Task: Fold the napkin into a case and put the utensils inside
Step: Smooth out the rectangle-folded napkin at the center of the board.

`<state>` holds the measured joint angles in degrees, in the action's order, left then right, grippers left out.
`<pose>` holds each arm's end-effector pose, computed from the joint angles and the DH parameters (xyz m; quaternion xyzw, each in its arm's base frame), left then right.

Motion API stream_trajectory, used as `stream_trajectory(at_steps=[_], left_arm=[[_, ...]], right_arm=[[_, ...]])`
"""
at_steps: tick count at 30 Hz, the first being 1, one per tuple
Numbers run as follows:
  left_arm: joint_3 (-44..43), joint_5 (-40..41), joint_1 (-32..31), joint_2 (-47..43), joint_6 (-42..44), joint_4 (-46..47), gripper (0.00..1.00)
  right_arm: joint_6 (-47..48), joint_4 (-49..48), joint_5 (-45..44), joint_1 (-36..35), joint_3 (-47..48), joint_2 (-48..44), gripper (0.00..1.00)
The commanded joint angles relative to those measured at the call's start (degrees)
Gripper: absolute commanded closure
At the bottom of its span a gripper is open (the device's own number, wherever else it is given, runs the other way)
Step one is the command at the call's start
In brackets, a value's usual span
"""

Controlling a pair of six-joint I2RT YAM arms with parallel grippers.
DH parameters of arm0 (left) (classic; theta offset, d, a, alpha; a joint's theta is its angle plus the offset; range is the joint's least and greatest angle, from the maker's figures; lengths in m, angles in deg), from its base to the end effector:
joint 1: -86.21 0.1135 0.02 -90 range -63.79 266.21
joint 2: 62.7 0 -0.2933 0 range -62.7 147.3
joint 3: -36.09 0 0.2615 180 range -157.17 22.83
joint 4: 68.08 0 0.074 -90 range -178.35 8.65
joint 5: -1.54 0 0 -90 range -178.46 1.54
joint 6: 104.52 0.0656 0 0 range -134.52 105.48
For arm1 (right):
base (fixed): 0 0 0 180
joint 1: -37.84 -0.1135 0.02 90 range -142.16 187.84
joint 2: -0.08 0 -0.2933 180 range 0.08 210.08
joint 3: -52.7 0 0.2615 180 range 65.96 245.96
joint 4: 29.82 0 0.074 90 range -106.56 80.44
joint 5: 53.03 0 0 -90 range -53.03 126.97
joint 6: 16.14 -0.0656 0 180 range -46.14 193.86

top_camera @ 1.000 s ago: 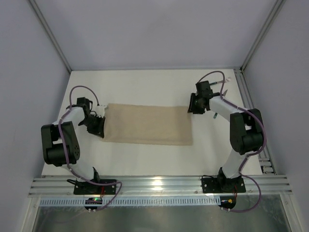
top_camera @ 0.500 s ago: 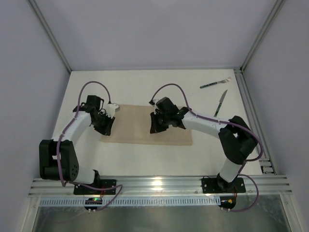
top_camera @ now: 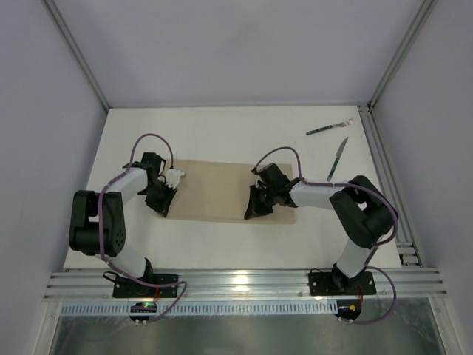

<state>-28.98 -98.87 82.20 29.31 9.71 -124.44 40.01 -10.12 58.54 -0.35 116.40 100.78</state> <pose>0.2781 -0.0314 0.1506 0.2477 0.9628 -0.0789 0.0732 0.2660 0.2399 0.1315 -0.0892 0.9384 0.3105 0.1222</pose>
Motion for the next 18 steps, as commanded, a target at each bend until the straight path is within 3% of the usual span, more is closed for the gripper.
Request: stream_trajectory(at_steps=[1, 13, 18], left_arm=[[2.68, 4.08, 0.23, 3.09, 1.35, 3.89, 0.83], [4.0, 3.03, 0.23, 2.3, 1.7, 3.72, 0.83], [3.74, 1.98, 0.32, 1.16, 2.05, 3.28, 0.83]], right_arm=[[-0.52, 5.95, -5.83, 5.31, -8.4, -4.88, 0.96], [-1.57, 12.9, -8.56, 23.58, -23.0, -23.18, 0.97], [-2.63, 16.75, -10.92, 26.5, -23.1, -28.54, 0.96]])
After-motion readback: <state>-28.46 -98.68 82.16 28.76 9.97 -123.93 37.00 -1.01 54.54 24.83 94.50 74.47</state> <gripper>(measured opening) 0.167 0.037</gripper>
